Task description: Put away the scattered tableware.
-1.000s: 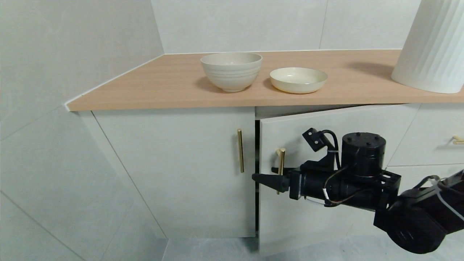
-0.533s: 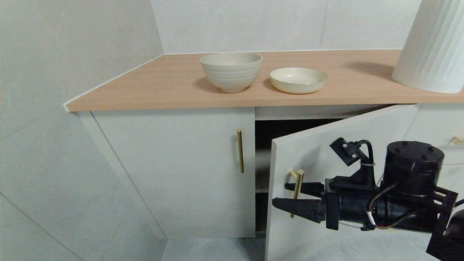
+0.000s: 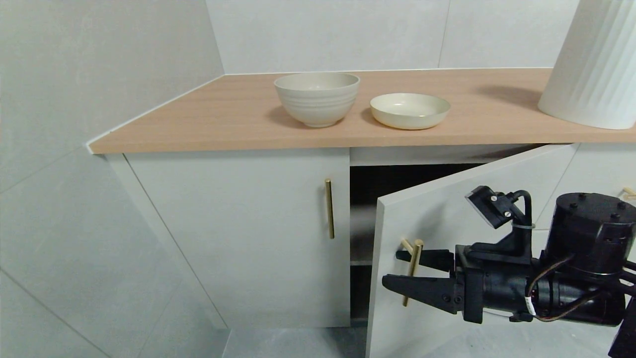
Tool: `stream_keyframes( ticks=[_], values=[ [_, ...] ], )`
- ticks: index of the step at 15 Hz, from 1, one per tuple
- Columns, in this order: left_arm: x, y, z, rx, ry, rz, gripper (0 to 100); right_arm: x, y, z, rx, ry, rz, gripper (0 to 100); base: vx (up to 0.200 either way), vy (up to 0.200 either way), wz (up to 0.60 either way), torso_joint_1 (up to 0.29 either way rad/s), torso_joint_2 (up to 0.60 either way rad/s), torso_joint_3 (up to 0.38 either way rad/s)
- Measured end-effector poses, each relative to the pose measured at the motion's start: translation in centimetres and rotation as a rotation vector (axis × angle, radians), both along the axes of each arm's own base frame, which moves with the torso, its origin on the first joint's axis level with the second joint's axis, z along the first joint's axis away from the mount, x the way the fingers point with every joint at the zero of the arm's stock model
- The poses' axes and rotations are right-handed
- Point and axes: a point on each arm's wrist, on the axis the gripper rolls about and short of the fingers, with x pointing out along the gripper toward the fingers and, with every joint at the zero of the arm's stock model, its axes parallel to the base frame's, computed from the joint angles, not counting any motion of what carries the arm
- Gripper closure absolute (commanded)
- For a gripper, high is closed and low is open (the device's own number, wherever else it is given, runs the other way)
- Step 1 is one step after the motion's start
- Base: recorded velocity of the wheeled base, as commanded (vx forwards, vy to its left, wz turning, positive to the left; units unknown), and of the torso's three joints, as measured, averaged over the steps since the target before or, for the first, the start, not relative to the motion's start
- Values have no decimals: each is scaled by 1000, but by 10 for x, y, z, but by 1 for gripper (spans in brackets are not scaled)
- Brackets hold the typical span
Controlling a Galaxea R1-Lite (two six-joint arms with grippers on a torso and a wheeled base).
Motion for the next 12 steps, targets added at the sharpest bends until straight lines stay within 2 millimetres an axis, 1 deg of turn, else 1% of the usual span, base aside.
stream_keyframes(
  ticks=[3,4,6,7,9,11,12],
  values=[
    [1,-5,19,19,63,-258,0,-1,0,1,2,-4,3,0,0,0,0,0,0,0],
    [6,-7,28,18,104,-331,0,-1,0,1,2,-4,7,0,0,0,0,0,0,0],
    [22,-9,52,5,192,-441,0,-3,1,1,1,-4,11,0,0,0,0,0,0,0],
    [36,-10,66,-6,247,-497,0,-4,2,1,1,-3,15,0,0,0,0,0,0,0],
    [72,-13,92,-23,335,-597,0,-5,2,0,0,-3,18,0,0,0,0,0,0,0],
    [116,-21,107,-33,391,-681,0,-5,2,0,0,-2,20,0,0,0,0,0,0,0],
    [138,-28,108,-35,410,-719,0,-5,3,0,0,-2,21,0,0,0,0,0,0,0]
  ],
)
